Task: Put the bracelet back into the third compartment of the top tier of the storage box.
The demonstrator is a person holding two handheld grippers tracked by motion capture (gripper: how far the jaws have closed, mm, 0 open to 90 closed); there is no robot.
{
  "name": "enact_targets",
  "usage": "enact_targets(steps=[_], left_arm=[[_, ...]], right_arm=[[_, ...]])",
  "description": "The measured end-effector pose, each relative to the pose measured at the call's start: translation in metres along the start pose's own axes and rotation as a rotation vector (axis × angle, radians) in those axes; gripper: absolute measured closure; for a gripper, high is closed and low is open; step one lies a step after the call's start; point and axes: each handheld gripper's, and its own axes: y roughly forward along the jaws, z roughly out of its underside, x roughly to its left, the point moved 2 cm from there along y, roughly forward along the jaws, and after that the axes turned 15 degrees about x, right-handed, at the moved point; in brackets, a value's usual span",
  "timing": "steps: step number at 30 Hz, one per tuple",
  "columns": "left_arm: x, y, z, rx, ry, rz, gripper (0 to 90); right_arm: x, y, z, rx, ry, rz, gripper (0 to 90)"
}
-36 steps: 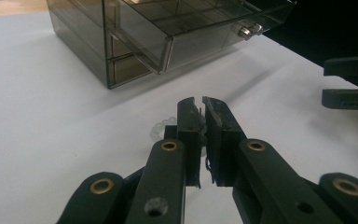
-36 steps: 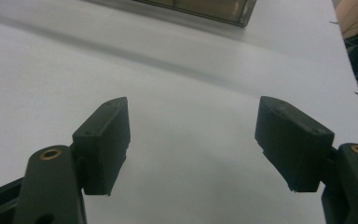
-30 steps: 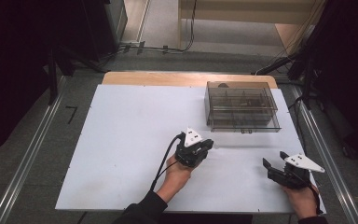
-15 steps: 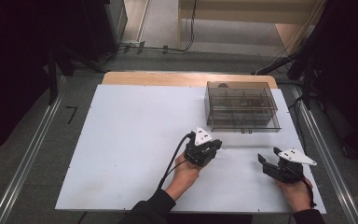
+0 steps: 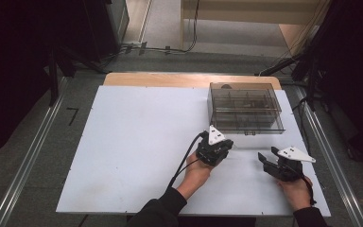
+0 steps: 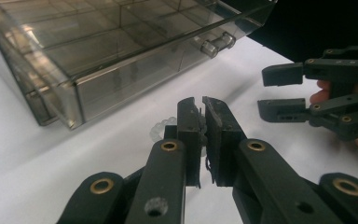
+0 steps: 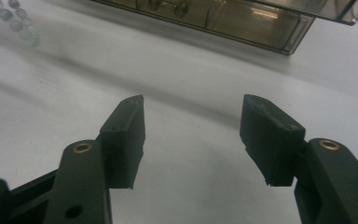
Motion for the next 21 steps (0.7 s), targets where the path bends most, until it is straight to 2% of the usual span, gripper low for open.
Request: enact_targets(steps=[10, 14, 21], left_arm=[[-0.006, 0.008, -0.008, 0.001, 0.017, -0.001, 85.5], [-0.008, 0.012, -0.009, 0.007, 0.016, 0.006, 85.5], [-0.014, 0.021, -0.015, 0.012, 0.026, 0.025, 85.5]], right_arm=[[0.007, 0.003, -0.006, 0.001, -0.024, -0.032, 43.1], [0.009, 0.004, -0.009, -0.001, -0.042, -0.065, 48.6], [0.012, 0.008, -0.011, 0.005, -0.065, -0.091, 54.3]])
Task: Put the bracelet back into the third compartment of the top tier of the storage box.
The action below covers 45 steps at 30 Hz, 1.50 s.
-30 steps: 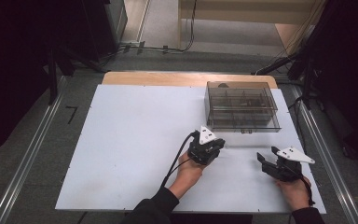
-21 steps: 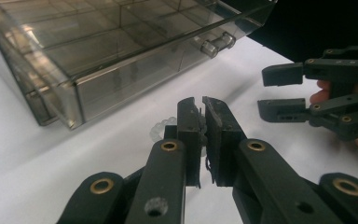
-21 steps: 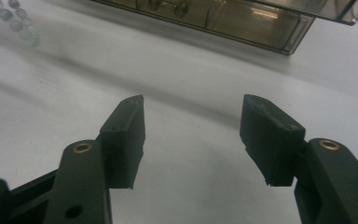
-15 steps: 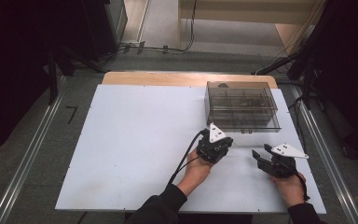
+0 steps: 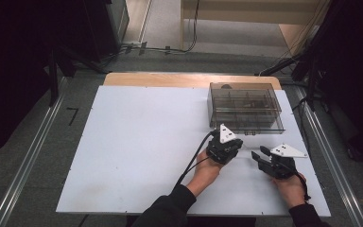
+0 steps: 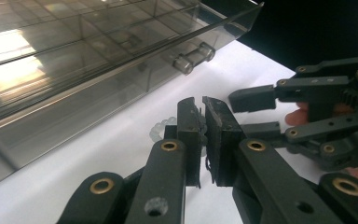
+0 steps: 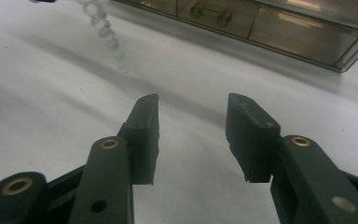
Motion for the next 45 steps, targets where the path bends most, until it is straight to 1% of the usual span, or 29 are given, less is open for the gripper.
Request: enact_targets(steps=[2, 4, 11, 13, 14, 17, 19, 20, 24, 25, 26, 28, 29, 30, 31, 32, 34, 35, 36, 37, 38, 41, 45], left_arm=[[-0.002, 0.002, -0.002, 0.0, 0.003, 0.006, 85.5], [-0.005, 0.005, -0.003, 0.004, 0.006, 0.011, 85.5], [-0.013, 0.012, -0.006, 0.016, 0.019, 0.019, 85.5], [-0.014, 0.014, -0.007, 0.019, 0.017, 0.02, 85.4], [-0.015, 0.014, -0.007, 0.019, 0.019, 0.021, 85.4], [-0.018, 0.016, -0.008, 0.02, 0.023, 0.025, 85.4], [-0.019, 0.017, -0.009, 0.02, 0.028, 0.028, 85.4], [-0.019, 0.018, -0.009, 0.021, 0.027, 0.029, 85.3], [-0.019, 0.016, -0.009, 0.016, 0.022, 0.034, 85.0], [-0.019, 0.016, -0.008, 0.013, 0.025, 0.035, 80.5], [-0.019, 0.015, -0.008, 0.014, 0.025, 0.036, 80.5], [-0.019, 0.013, -0.008, 0.013, 0.022, 0.036, 74.7], [-0.019, 0.013, -0.007, 0.01, 0.021, 0.037, 74.7], [-0.019, 0.011, -0.007, 0.013, 0.022, 0.038, 73.1], [-0.019, 0.01, -0.007, 0.014, 0.024, 0.043, 69.6], [-0.019, 0.009, -0.006, 0.014, 0.027, 0.044, 69.6], [-0.019, 0.008, -0.005, 0.02, 0.028, 0.054, 64.8], [-0.018, 0.007, -0.004, 0.027, 0.028, 0.053, 62.7], [-0.018, 0.006, -0.002, 0.029, 0.028, 0.051, 62.7], [-0.018, 0.005, -0.001, 0.031, 0.026, 0.05, 58.5], [-0.017, 0.003, 0.0, 0.031, 0.025, 0.047, 58.5], [-0.014, 0.0, 0.005, 0.037, 0.017, 0.041, 51.5], [-0.01, -0.004, 0.014, 0.058, 0.009, 0.006, 39.6]], right_arm=[[0.0, 0.0, 0.0, 0.0, -0.004, -0.005, 55.3], [0.002, 0.001, -0.002, -0.007, -0.015, -0.023, 58.3], [0.002, 0.0, -0.004, -0.016, -0.023, -0.042, 62.9], [0.002, -0.001, -0.004, -0.019, -0.024, -0.049, 66.5], [0.002, -0.001, -0.004, -0.019, -0.024, -0.049, 66.5], [0.002, -0.002, -0.005, -0.026, -0.031, -0.058, 73.2], [0.003, -0.003, -0.006, -0.023, -0.038, -0.08, 79.2], [0.003, -0.003, -0.006, -0.021, -0.043, -0.081, 81.0], [0.003, -0.005, -0.007, -0.023, -0.035, -0.082, 82.2], [0.002, -0.007, -0.008, -0.026, -0.027, -0.077, 82.4], [0.002, -0.007, -0.008, -0.026, -0.027, -0.077, 82.4], [0.001, -0.009, -0.008, -0.033, -0.021, -0.074, 82.5], [0.001, -0.009, -0.008, -0.033, -0.021, -0.074, 82.5], [0.001, -0.01, -0.008, -0.034, -0.021, -0.073, 82.5], [0.0, -0.011, -0.009, -0.041, -0.019, -0.067, 82.4], [0.0, -0.011, -0.009, -0.041, -0.019, -0.067, 82.4], [-0.001, -0.013, -0.009, -0.055, -0.019, -0.065, 82.5], [-0.002, -0.016, -0.01, -0.074, -0.02, -0.058, 82.4], [-0.002, -0.016, -0.01, -0.074, -0.02, -0.058, 82.4], [-0.004, -0.019, -0.011, -0.085, -0.014, -0.054, 82.4], [-0.004, -0.019, -0.011, -0.085, -0.014, -0.054, 82.4], [-0.007, -0.023, -0.011, -0.097, -0.003, -0.051, 82.4], [-0.011, -0.027, -0.011, -0.111, 0.016, -0.061, 82.4]])
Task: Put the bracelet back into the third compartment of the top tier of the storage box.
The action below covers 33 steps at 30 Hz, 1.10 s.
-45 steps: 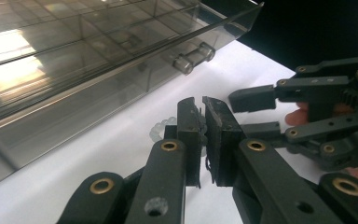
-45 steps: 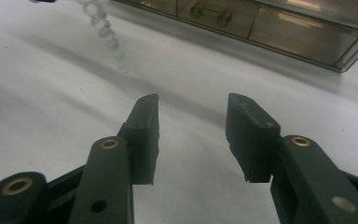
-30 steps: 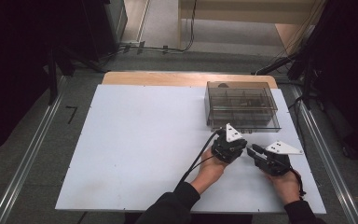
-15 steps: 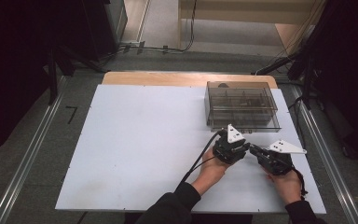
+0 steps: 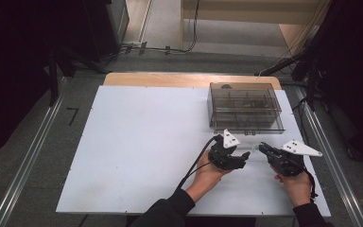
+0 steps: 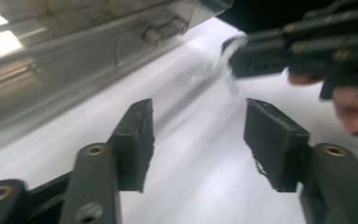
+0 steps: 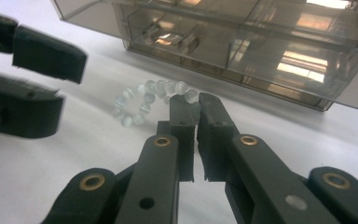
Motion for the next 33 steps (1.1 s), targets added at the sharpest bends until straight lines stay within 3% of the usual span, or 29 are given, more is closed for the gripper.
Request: enact_targets(steps=[6, 15, 26, 33], left_arm=[[0.008, -0.01, 0.011, 0.017, -0.019, -0.033, 30.1], [0.028, -0.037, 0.029, 0.012, -0.03, -0.083, 28.8], [0.063, -0.072, 0.053, -0.032, -0.098, -0.142, 27.5], [0.085, -0.099, 0.078, -0.058, -0.156, -0.189, 27.5]], right_arm=[[-0.003, -0.008, -0.004, -0.02, 0.017, -0.006, 82.5], [-0.014, -0.021, -0.009, -0.049, 0.05, -0.019, 82.5], [-0.022, -0.036, -0.02, -0.106, 0.081, -0.02, 82.5], [-0.028, -0.038, -0.031, -0.137, 0.104, -0.01, 82.4]])
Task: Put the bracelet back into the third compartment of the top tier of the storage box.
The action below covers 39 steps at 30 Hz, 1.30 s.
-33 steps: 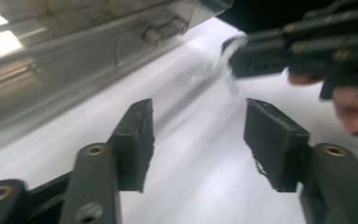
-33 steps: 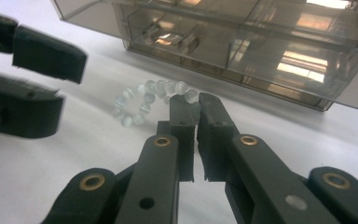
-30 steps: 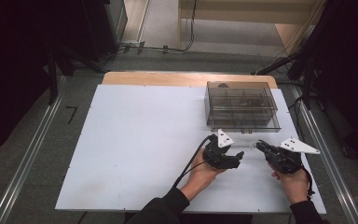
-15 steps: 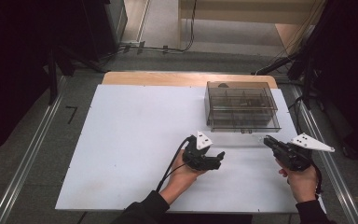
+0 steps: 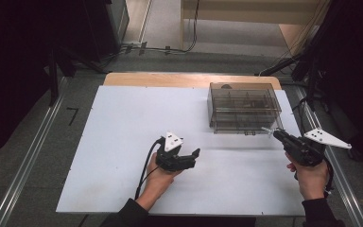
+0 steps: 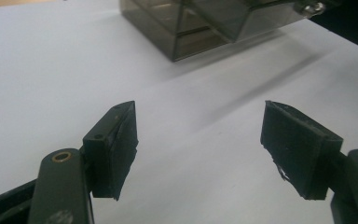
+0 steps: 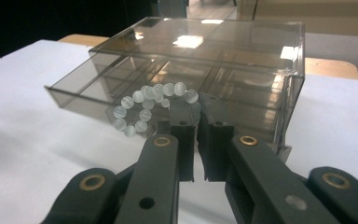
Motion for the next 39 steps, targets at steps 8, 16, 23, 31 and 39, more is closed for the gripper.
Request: enact_targets(steps=[8, 16, 23, 31, 39], left_arm=[[0.035, -0.025, 0.022, -0.001, -0.063, -0.06, 27.6], [0.056, -0.042, 0.03, -0.02, -0.103, -0.096, 27.7], [0.062, -0.047, 0.035, -0.017, -0.104, -0.108, 27.6], [0.063, -0.05, 0.04, -0.009, -0.099, -0.113, 27.6], [0.068, -0.053, 0.044, -0.009, -0.115, -0.115, 27.7]], right_arm=[[-0.016, 0.008, -0.012, -0.009, 0.05, 0.028, 82.4], [-0.027, 0.022, -0.017, 0.041, 0.086, 0.088, 82.3], [-0.029, 0.032, -0.02, 0.07, 0.073, 0.137, 82.1], [-0.03, 0.038, -0.021, 0.102, 0.073, 0.152, 78.5], [-0.031, 0.034, -0.021, 0.093, 0.089, 0.133, 69.2]])
